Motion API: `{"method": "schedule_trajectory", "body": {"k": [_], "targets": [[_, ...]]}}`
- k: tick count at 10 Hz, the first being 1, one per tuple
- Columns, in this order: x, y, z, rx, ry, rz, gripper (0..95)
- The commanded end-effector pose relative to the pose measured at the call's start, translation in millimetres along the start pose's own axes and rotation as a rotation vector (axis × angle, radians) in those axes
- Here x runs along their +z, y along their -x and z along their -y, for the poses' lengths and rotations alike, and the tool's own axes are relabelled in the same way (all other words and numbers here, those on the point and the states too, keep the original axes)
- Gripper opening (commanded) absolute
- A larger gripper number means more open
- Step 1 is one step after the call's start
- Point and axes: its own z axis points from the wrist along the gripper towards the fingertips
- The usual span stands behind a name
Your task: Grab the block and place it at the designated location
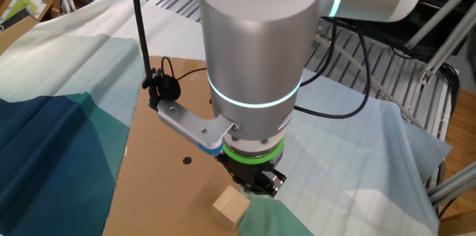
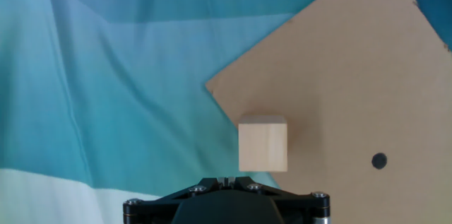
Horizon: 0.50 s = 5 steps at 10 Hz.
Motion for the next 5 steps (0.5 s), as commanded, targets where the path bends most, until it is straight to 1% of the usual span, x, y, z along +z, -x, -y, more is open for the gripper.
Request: {"method": "schedule_trajectory", "body": {"k": [1,2,3,4,5], "targets": [[0.2,-1.2,0.4,0.009,0.001,0.012,0.0],[0.2,-1.2,0.4,0.012,0.000,0.016,0.0],[0.2,-1.2,0.4,0.018,0.001,0.036,0.0],[0.2,-1.2,0.4,0.025,0.002,0.045,0.0],[0.2,-1.2,0.4,0.031,0.003,0.064,0.0]]}}
